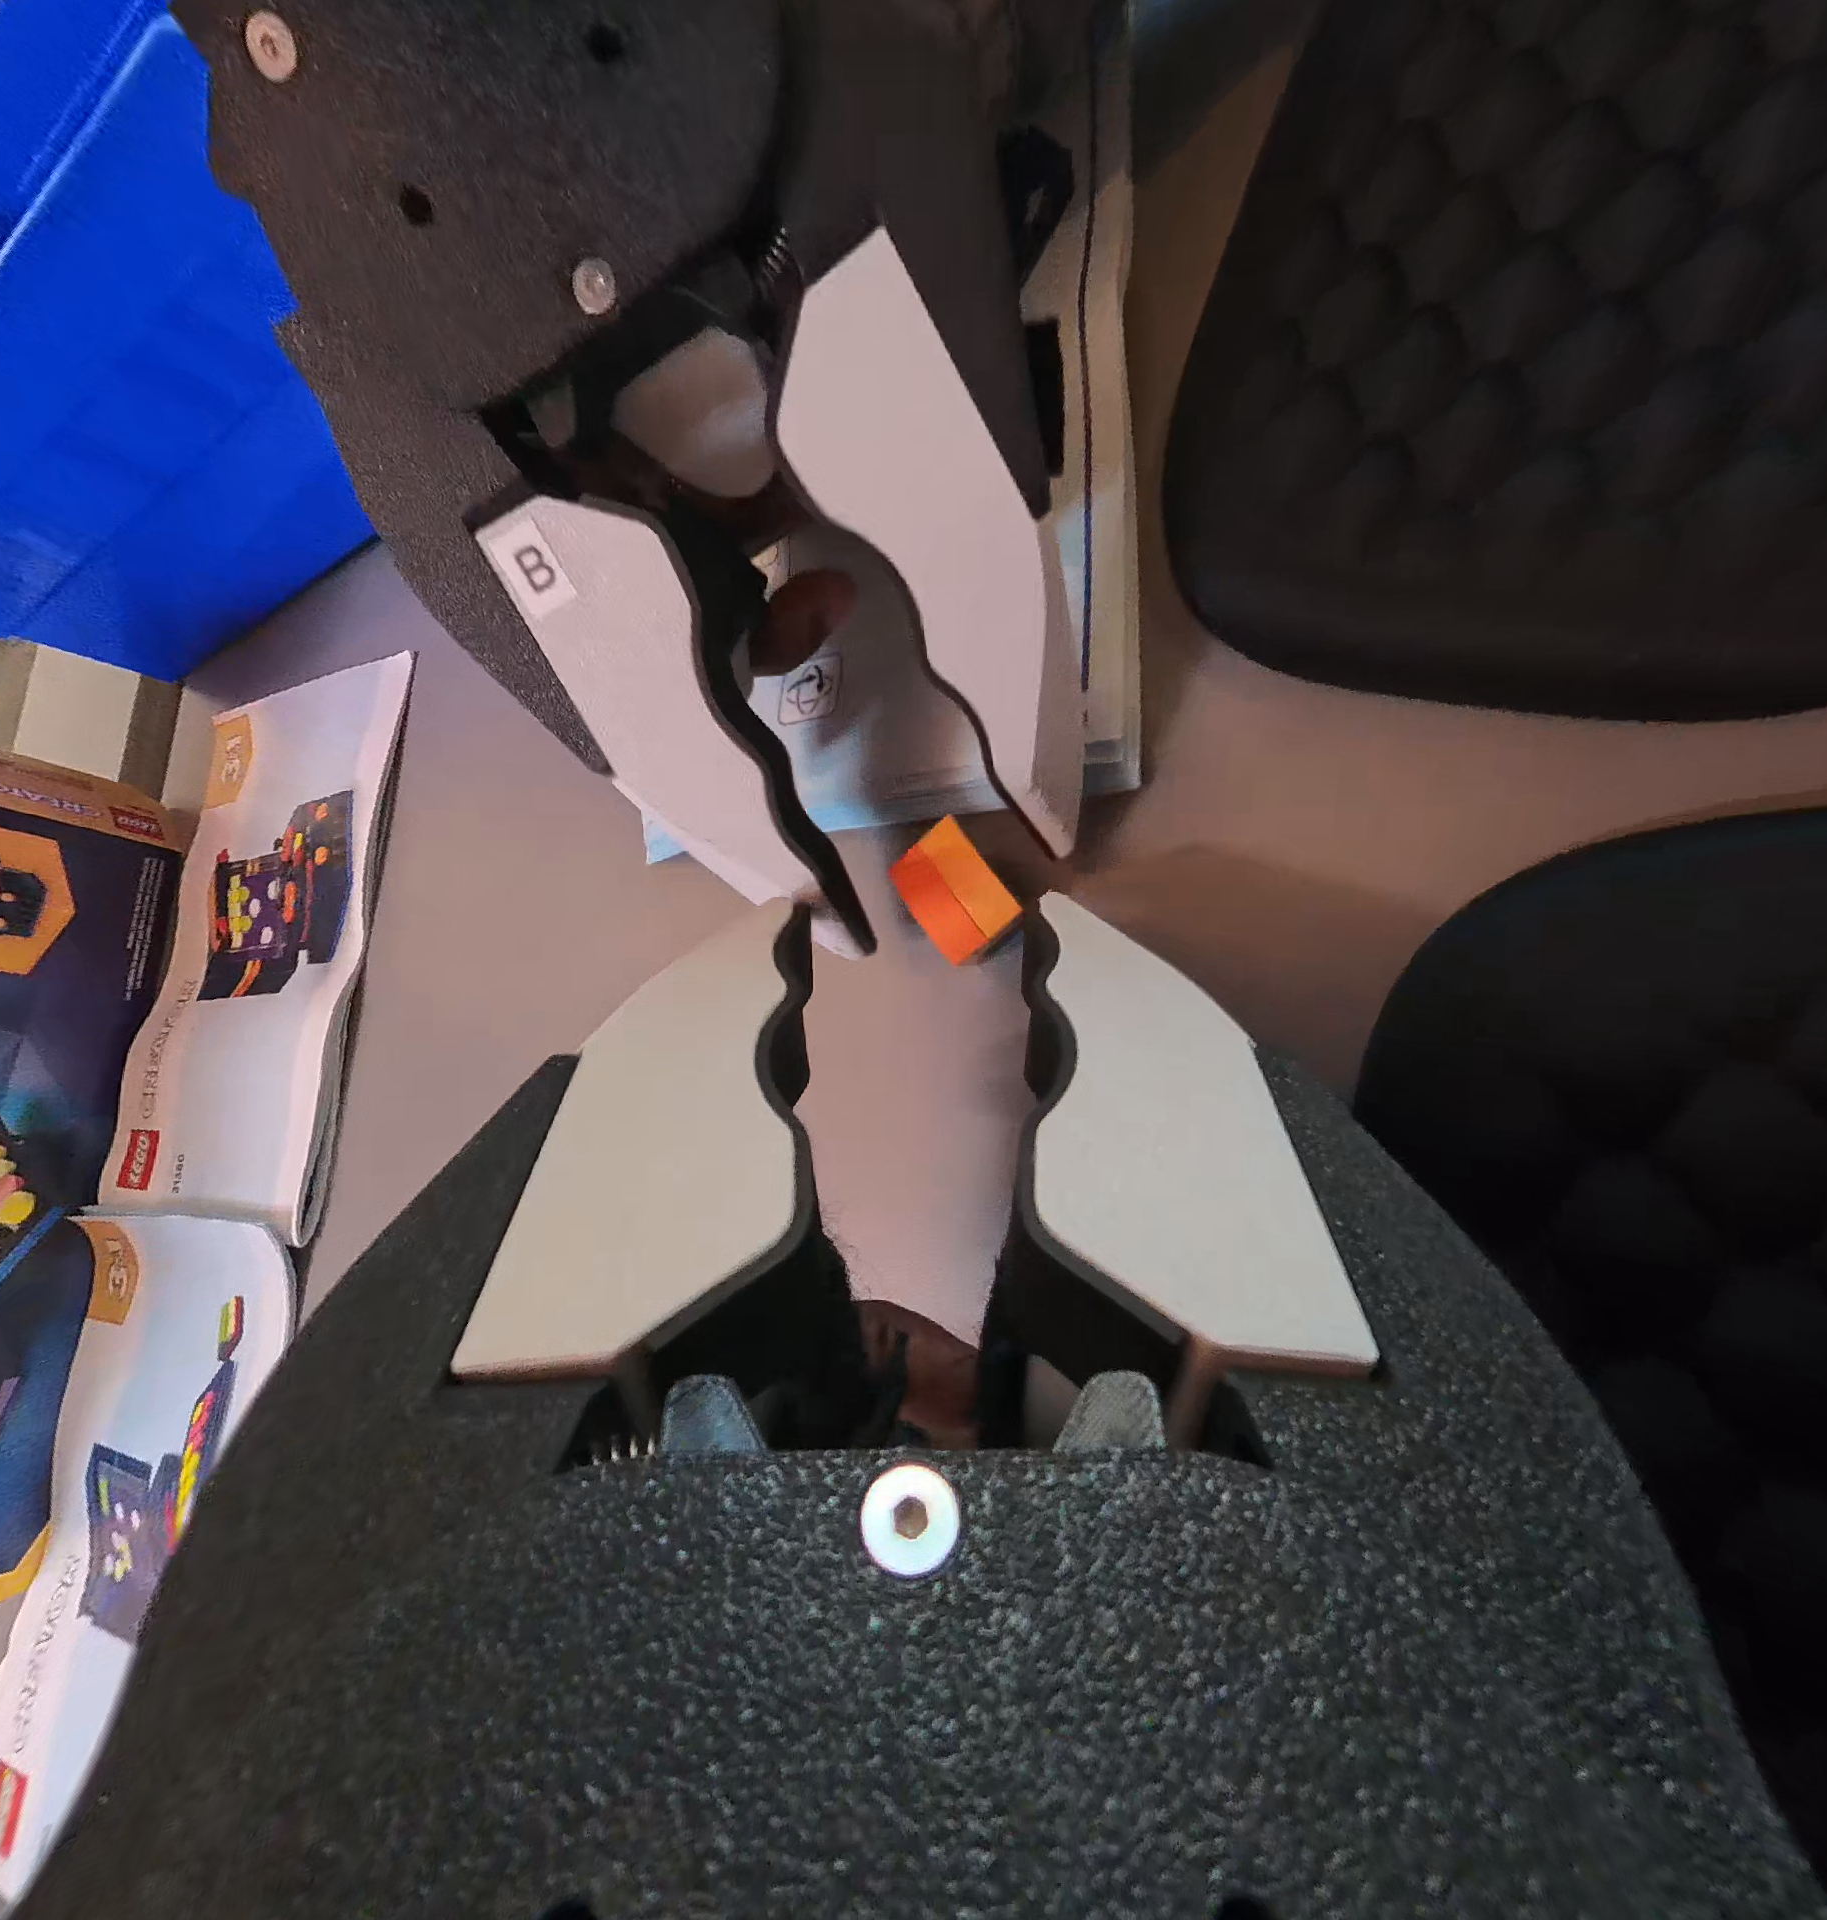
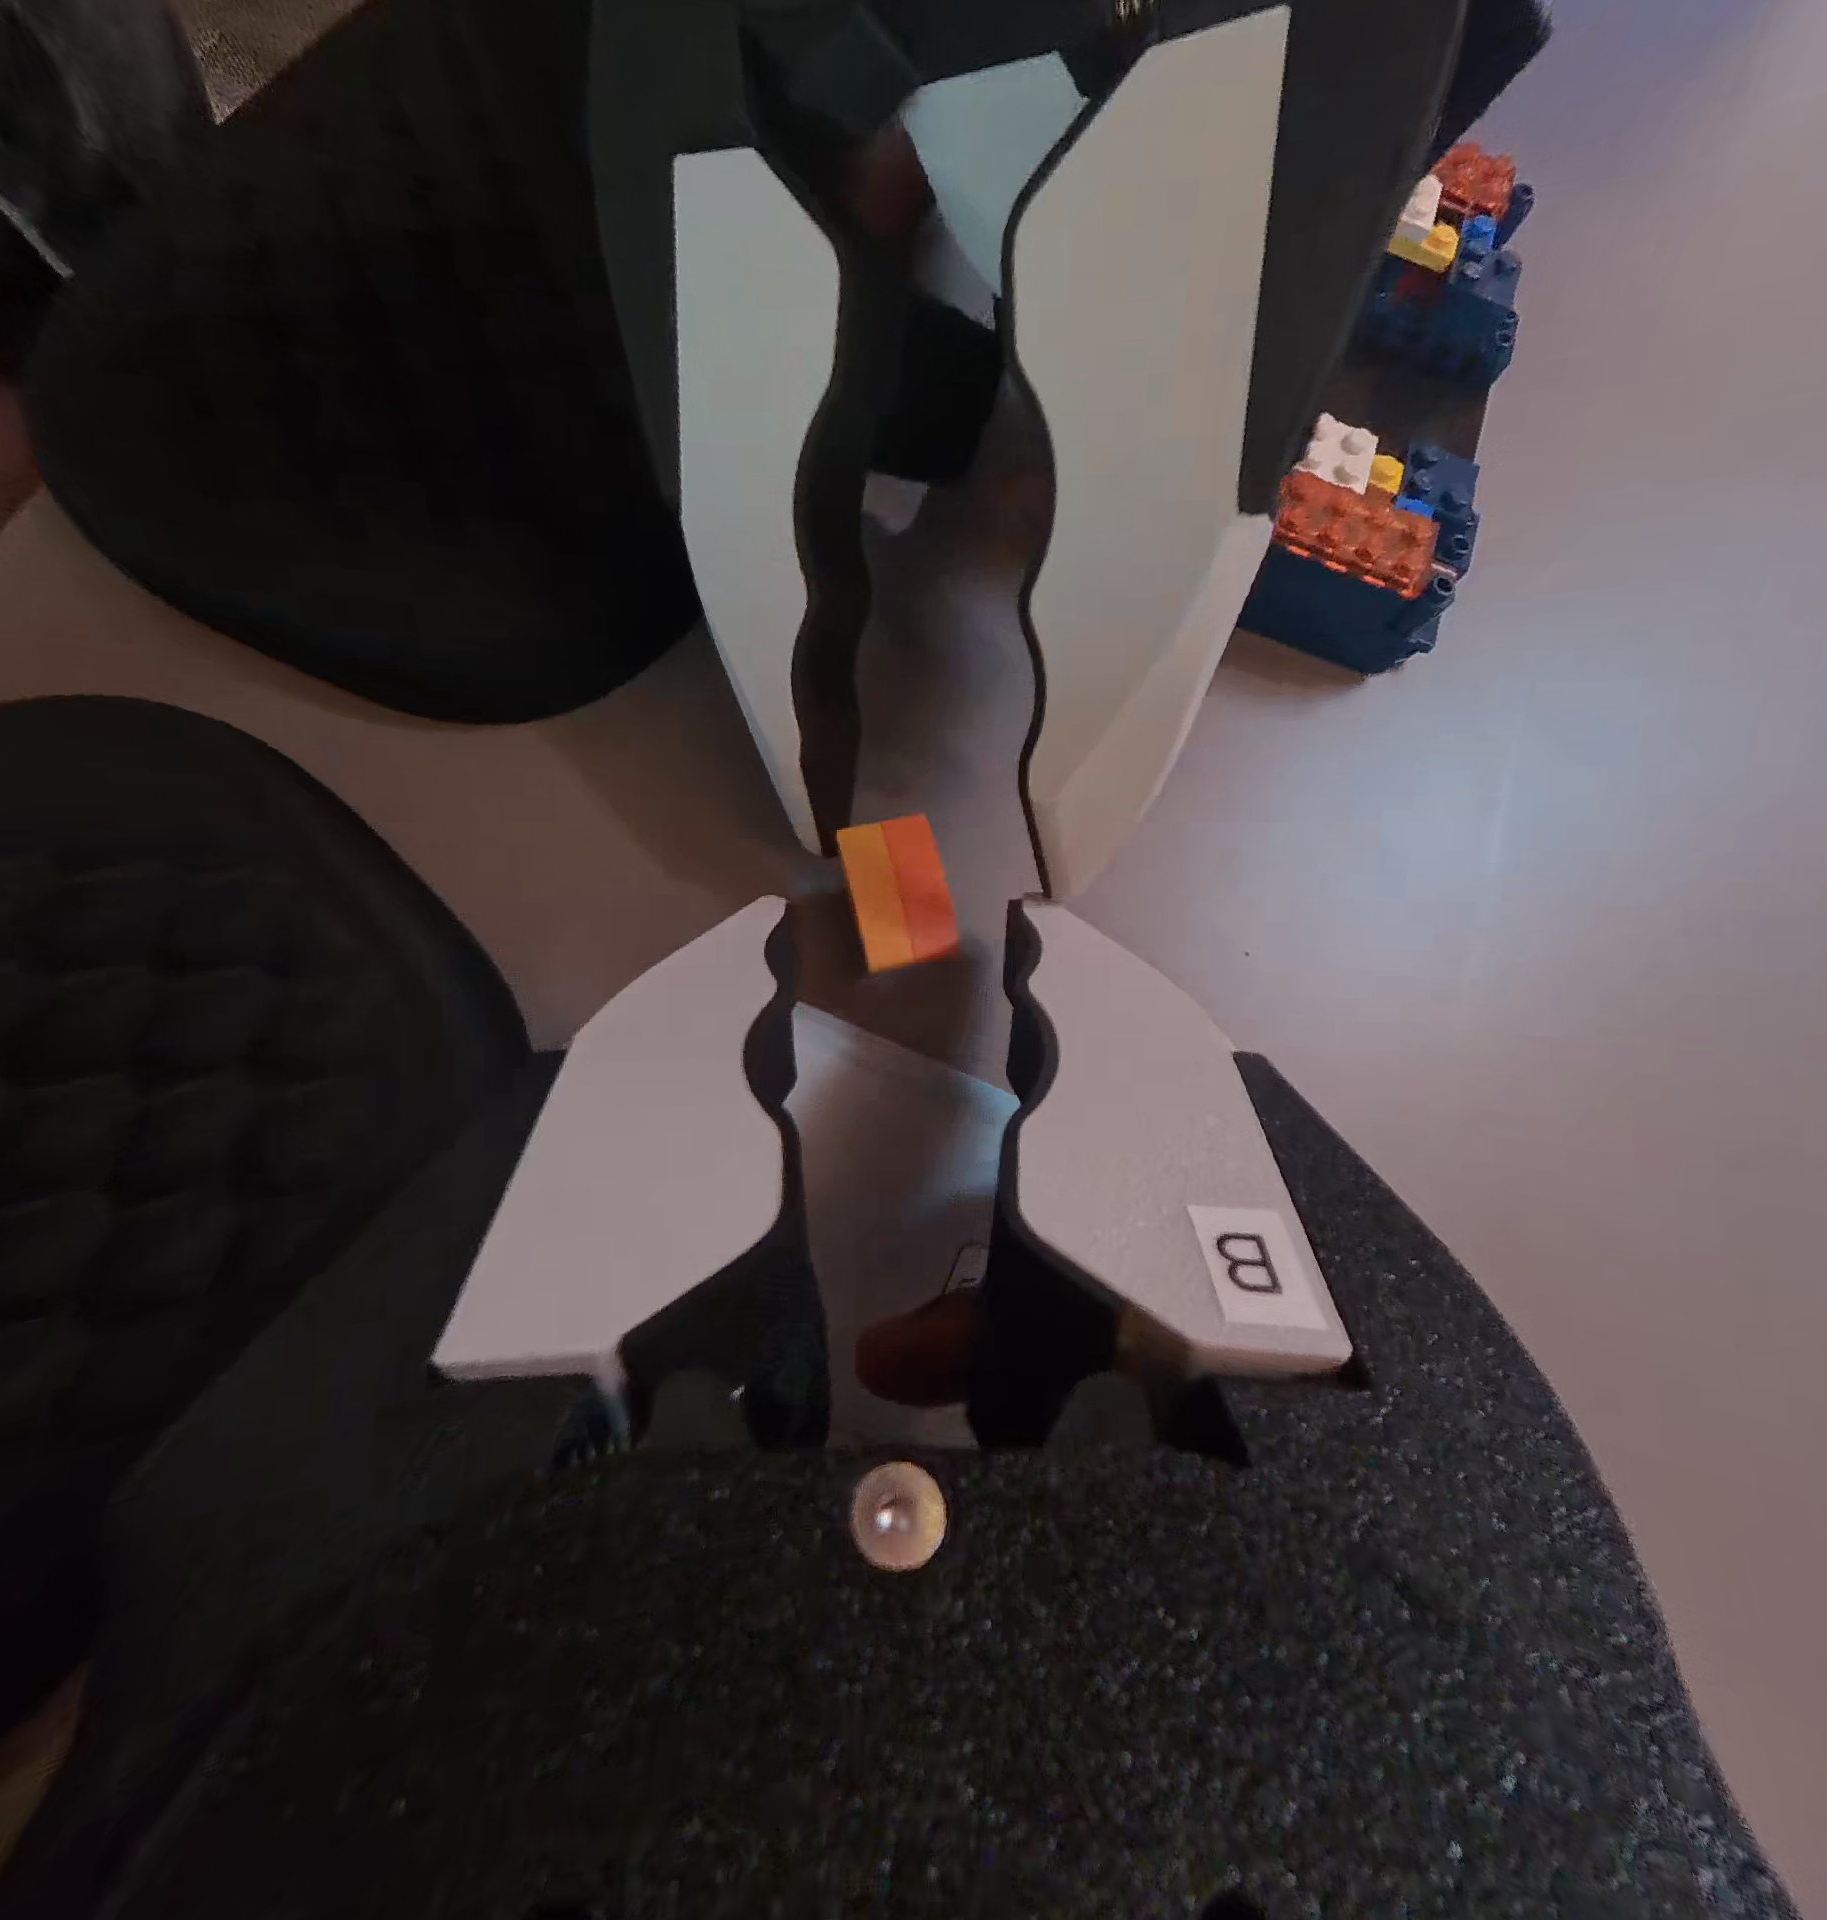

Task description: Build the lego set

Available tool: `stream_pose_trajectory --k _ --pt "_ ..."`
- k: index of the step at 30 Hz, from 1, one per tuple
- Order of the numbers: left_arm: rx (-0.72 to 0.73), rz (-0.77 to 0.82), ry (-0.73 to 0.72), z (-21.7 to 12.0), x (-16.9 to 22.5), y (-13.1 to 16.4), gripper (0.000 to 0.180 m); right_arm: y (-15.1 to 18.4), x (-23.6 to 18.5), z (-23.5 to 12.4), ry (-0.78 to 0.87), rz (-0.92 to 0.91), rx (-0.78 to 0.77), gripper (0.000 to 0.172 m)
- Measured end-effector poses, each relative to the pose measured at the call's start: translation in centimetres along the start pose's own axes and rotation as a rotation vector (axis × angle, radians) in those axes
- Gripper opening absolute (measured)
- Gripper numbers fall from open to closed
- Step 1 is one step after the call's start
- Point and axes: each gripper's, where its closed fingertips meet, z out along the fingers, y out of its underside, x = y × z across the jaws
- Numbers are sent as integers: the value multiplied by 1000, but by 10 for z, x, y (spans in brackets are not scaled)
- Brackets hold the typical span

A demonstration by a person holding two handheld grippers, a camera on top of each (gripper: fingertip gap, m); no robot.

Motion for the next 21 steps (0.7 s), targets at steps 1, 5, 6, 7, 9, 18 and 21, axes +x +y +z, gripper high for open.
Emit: stream_pose_trajectory --k 1,5,6,7,9,18,21 --pt "1 4 0 -1 0 1 39 0 0 2 -8 1 0 31" --pt "16 1 -18 -2 -2 2 43 0 0 1 -15 9 14 18" --pt "23 -3 -32 -4 -5 2 42 0 2 -1 -5 24 24 17" --pt "42 -16 -47 -6 -9 0 41 -2 4 -5 7 41 49 17" --pt "105 -67 -79 -13 -18 -7 40 -9 8 -14 27 85 116 17" --pt "558 -341 -224 -66 -63 -45 49 -44 25 -72 159 333 452 17" --pt "681 -519 -219 -75 -75 -50 52 -62 25 -90 210 379 631 17"
